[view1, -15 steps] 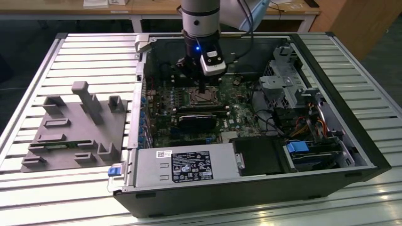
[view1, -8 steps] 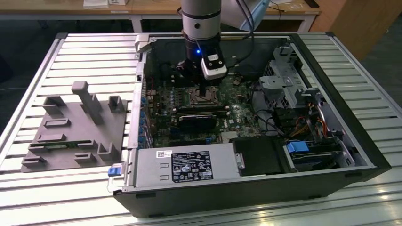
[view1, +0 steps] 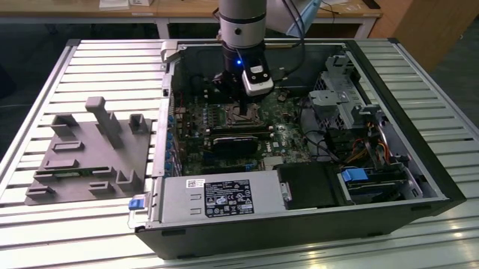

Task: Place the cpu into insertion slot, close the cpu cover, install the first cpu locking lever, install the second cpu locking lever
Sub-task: 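Install the second cpu locking lever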

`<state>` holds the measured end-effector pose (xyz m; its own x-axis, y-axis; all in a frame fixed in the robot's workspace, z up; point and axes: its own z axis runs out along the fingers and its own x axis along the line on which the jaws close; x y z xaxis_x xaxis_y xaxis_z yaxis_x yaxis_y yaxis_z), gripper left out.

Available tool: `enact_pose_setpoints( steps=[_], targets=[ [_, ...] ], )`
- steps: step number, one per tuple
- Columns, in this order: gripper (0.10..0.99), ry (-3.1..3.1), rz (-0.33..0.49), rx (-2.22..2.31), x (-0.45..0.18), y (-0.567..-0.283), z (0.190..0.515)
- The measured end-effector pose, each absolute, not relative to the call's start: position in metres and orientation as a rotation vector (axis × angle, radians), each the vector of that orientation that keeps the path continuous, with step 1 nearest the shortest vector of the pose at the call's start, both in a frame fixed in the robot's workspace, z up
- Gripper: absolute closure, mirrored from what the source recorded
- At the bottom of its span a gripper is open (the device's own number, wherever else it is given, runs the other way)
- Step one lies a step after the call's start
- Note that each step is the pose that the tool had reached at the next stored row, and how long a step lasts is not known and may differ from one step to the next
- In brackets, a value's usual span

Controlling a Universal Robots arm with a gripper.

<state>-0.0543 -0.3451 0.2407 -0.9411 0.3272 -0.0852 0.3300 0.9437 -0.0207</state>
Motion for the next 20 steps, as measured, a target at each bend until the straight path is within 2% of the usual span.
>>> enact_pose_setpoints(
  steps=[12,20],
  targets=[
    [0.984,3.019,-0.048,0.508,-0.054,-0.364,0.239],
    [0.984,3.029,0.016,0.49,-0.055,-0.367,0.233]
  ],
)
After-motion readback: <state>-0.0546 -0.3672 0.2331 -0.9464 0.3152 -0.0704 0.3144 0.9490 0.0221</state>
